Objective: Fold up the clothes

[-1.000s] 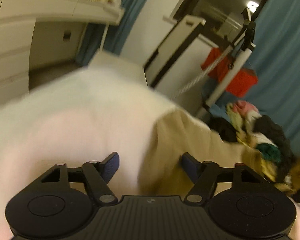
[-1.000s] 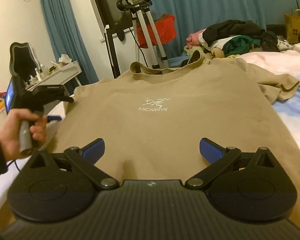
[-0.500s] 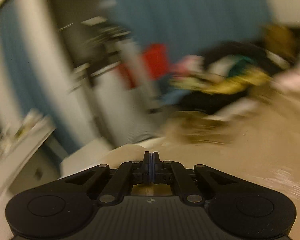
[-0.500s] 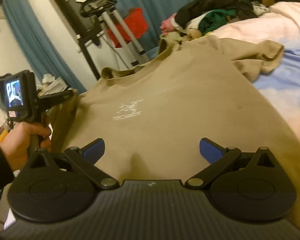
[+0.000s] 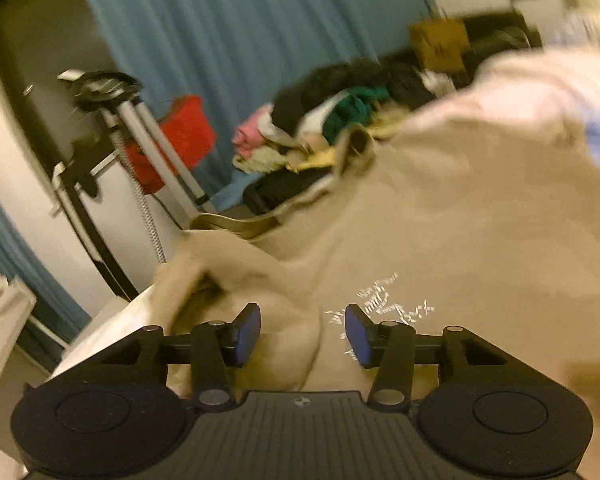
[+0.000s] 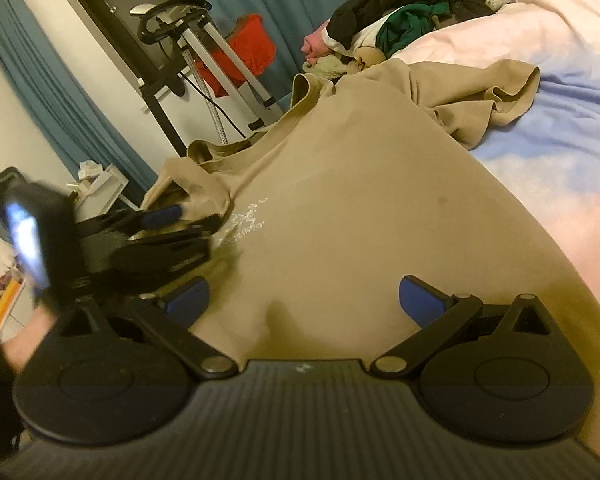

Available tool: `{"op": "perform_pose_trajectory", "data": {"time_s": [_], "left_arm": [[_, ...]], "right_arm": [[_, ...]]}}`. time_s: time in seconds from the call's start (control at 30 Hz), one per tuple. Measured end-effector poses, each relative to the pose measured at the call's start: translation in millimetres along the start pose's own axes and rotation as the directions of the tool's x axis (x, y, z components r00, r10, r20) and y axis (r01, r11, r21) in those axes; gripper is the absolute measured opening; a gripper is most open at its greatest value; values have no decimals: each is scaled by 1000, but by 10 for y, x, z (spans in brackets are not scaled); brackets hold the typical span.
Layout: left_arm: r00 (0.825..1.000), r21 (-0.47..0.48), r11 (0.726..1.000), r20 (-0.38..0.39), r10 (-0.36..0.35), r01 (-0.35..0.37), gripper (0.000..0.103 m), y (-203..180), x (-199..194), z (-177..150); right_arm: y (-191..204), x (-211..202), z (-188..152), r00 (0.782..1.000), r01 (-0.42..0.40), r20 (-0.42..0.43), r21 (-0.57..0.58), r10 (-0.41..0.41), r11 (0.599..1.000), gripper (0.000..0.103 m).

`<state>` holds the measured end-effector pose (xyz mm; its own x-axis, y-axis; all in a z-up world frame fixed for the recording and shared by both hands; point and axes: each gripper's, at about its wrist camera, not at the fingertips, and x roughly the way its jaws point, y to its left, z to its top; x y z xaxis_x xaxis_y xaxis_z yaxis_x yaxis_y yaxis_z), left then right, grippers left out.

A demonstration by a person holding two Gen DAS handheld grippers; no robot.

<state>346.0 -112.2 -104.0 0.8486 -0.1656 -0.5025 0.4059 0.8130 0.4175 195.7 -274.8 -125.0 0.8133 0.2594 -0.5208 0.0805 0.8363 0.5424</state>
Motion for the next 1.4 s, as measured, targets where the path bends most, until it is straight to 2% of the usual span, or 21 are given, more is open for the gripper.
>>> {"op": "perform_pose_trajectory", "data": {"time_s": [0.03, 0.1, 0.17, 0.27, 0.3, 0.37, 0.4, 0.43, 0.5, 0.6, 0.67, 0.77, 0.8, 0.83, 0.9, 1.03, 1.07, 1.17, 1.2, 1.3, 1.4], "left_arm": [[1000, -32, 999, 13, 3, -2, 51, 83, -148, -32], [998, -78, 995, 34, 61, -58, 57, 208, -293, -35], [990, -127, 984, 38, 132, -126, 60, 359, -260, -16], [980, -219, 956, 1, 200, -195, 58, 602, -124, -4], [977, -232, 950, -17, 211, -209, 53, 664, -72, -7], [976, -246, 945, -71, 206, -217, 29, 769, 42, -10], [978, -281, 937, -93, 187, -206, 7, 842, 80, -17], [982, -358, 915, -100, 160, -186, 7, 957, 84, -35], [982, -500, 845, -97, 160, -187, 5, 1252, 36, -80], [961, -619, 736, -137, 240, -272, 5, 1765, -69, -175], [929, -656, 662, -194, 315, -362, 5, 2142, -135, -243], [851, -601, 608, -295, 433, -518, 5, 2561, -216, -342], [842, -612, 584, -312, 440, -533, 5, 2679, -260, -414], [845, -642, 557, -320, 429, -527, 6, 2788, -313, -508], [850, -700, 498, -331, 409, -512, 15, 2974, -427, -698], [908, -809, 423, -309, 282, -407, 18, 3077, -656, -1057], [920, -821, 422, -301, 253, -385, 20, 3062, -691, -1116], [948, -833, 453, -265, 178, -318, 38, 2931, -764, -1235], [953, -827, 474, -256, 164, -304, 44, 2881, -754, -1253], [961, -787, 553, -243, 134, -276, 53, 2730, -663, -1274], [966, -730, 641, -245, 79, -238, 71, 2606, -542, -1251]], "right_arm": [[-1, 2, -2, 1000, 1, 0, 1, -1, 1000, 103], [-4, 5, -7, 1000, 3, 0, 2, -3, 1000, 103], [-6, 9, -12, 1000, 4, 0, 4, -4, 1000, 103], [-10, 14, -19, 1000, 7, 0, 6, -7, 1000, 103], [-12, 16, -21, 1000, 8, 0, 7, -8, 1000, 103], [1, 48, -35, 1000, 16, -4, -11, -16, 1000, 103], [10, 70, -44, 1000, 22, -6, -25, -22, 999, 103], [20, 93, -54, 1000, 27, -8, -39, -28, 999, 103], [38, 110, -70, 999, 36, -8, -61, -37, 997, 103], [34, 101, -74, 999, 39, -5, -75, -39, 996, 103], [36, 106, -83, 999, 41, -4, -80, -42, 996, 103], [53, 127, -92, 999, 49, -3, -94, -49, 994, 103], [60, 135, -94, 999, 51, -3, -99, -52, 994, 103], [67, 144, -97, 999, 54, -2, -104, -55, 993, 103], [80, 161, -101, 998, 60, -2, -115, -60, 992, 103], [108, 194, -111, 997, 71, -1, -136, -72, 988, 103], [115, 202, -113, 997, 74, 0, -141, -75, 987, 103], [136, 219, -125, 997, 81, 0, -158, -82, 984, 103], [142, 223, -129, 997, 82, 0, -163, -83, 983, 103], [139, 223, -133, 996, 83, 0, -171, -84, 982, 103], [134, 221, -137, 996, 84, -1, -176, -85, 981, 103]]}}
